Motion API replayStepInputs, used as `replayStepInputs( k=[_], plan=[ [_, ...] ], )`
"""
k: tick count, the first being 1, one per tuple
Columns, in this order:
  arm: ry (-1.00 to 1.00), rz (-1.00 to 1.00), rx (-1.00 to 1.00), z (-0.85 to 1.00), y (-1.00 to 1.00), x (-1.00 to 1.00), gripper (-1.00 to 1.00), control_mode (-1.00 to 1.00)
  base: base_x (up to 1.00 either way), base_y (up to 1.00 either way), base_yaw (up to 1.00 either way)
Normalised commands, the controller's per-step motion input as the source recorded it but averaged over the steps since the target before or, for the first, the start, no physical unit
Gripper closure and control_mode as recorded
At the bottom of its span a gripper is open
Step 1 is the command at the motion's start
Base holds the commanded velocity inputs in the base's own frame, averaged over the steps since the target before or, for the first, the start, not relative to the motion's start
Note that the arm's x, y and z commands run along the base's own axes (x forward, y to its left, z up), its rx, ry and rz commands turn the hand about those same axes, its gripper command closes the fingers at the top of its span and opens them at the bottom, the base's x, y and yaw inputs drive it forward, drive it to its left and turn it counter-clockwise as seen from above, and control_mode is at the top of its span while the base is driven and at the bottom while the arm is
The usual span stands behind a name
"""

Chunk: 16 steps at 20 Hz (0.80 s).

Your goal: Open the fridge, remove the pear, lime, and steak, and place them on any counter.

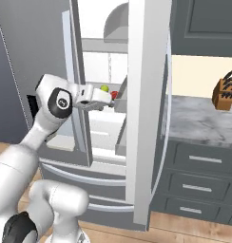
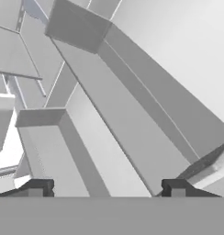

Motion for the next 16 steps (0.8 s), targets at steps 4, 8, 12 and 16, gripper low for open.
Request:
replayStepInputs(
  k=[4, 8, 12, 16],
  plan=[
    [-0.10, 0.21, 0.00, 0.00, 0.54, -0.42, -1.00, -1.00, 0.00, 0.00, 0.00],
    [0.02, 0.45, 0.13, 0.00, 1.00, 0.00, -1.00, -1.00, 0.00, 0.00, 0.00],
    [0.06, 0.47, 0.26, 0.07, 1.00, 0.02, -1.00, -1.00, 0.00, 0.00, 0.00],
    [0.07, 0.27, 0.26, 0.09, 0.92, 0.22, -1.00, -1.00, 0.00, 0.00, 0.00]
  ],
)
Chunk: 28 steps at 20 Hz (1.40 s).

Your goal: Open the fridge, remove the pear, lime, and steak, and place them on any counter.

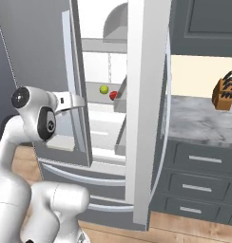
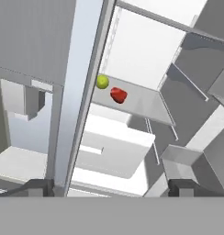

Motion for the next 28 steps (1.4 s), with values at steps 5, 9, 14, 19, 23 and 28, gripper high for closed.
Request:
replayStepInputs(
  k=[5, 9, 14, 19, 23, 28],
  plan=[
    [0.07, 0.00, 0.15, 0.19, 0.56, 0.81, -1.00, -1.00, 0.00, 0.00, 0.00],
    [0.08, -0.01, 0.17, 0.34, 0.18, 0.76, -1.00, -1.00, 0.00, 0.00, 0.00],
    [0.01, -0.05, 0.10, 0.17, 0.11, 0.72, -1.00, -1.00, 0.00, 0.00, 0.00],
    [0.00, -0.07, 0.06, -0.05, 0.08, 0.68, -1.00, -1.00, 0.00, 0.00, 0.00],
    [0.00, -0.02, 0.10, -0.17, 0.15, 0.71, -1.00, -1.00, 0.00, 0.00, 0.00],
    [-0.05, -0.03, 0.01, -0.33, 0.01, 0.77, 1.00, -1.00, 0.00, 0.00, 0.00]
  ],
)
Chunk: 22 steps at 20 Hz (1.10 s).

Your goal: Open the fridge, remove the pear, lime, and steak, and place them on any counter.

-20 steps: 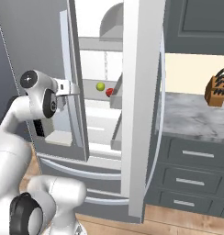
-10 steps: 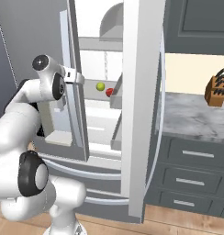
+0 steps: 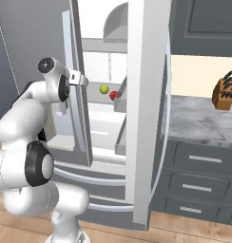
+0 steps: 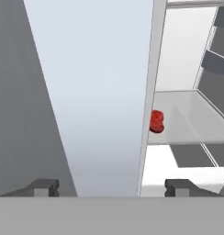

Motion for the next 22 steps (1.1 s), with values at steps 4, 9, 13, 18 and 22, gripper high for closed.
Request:
replayStepInputs(
  k=[4, 9, 13, 18, 22],
  plan=[
    [-0.06, 0.04, -0.02, -0.05, 0.49, 0.09, 1.00, -1.00, 0.00, 0.00, 0.00],
    [-0.01, 0.20, -0.06, 0.00, 1.00, -0.81, 1.00, -1.00, 0.00, 0.00, 0.00],
    [0.00, 0.27, -0.06, 0.00, 1.00, -1.00, 1.00, -1.00, 0.00, 0.00, 0.00],
    [0.03, 0.31, -0.01, 0.05, 1.00, -1.00, 1.00, -1.00, 0.00, 0.00, 0.00],
    [0.04, 0.29, -0.04, 0.07, 1.00, -1.00, 1.00, -1.00, 0.00, 0.00, 0.00]
  ],
)
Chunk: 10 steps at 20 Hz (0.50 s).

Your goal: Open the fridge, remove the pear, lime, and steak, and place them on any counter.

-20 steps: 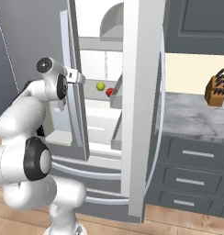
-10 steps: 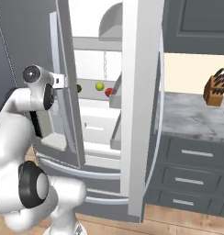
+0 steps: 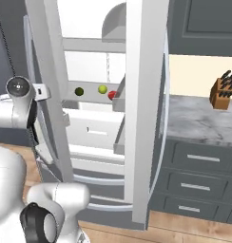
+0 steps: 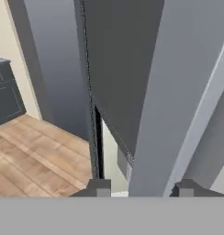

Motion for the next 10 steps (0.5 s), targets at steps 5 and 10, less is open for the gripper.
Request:
replayStepInputs(
  k=[5, 10],
  plan=[
    [0.03, 0.30, -0.12, 0.02, 1.00, -1.00, -1.00, -1.00, 0.00, 0.00, 0.00],
    [0.00, 0.00, -0.02, 0.15, -0.73, -0.85, -1.00, -1.00, 0.00, 0.00, 0.00]
  ],
)
